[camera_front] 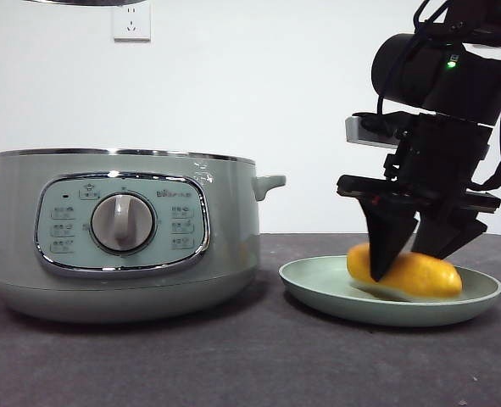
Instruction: Take the corn out from the steamer,put the corn on the plate,close the lid
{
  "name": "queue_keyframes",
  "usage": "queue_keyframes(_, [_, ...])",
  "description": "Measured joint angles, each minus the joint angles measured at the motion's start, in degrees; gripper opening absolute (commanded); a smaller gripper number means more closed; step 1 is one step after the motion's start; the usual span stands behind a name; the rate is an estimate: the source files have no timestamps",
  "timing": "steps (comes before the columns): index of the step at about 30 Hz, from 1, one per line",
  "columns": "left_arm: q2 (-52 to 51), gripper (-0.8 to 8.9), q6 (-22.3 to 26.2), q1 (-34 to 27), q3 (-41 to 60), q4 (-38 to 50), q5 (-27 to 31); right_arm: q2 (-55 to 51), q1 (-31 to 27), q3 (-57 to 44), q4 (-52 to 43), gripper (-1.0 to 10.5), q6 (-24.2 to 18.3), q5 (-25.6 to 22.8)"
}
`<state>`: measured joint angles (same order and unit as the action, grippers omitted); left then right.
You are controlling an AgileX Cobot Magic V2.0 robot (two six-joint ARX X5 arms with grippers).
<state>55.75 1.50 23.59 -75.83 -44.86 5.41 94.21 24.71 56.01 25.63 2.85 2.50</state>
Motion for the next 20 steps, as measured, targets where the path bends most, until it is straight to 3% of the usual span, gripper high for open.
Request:
queue_keyframes(8, [2.6,-0.09,0.0,0.0,0.0,0.7,-2.3,-2.3,0.0,0.0,3.1,2.8,1.3,0.0])
queue_keyframes(20, [15.2,-0.09,0.0,0.4,0.0,4.4,-8.3,-19.8,0.0,0.0,7.4,2.8,1.7,0.0])
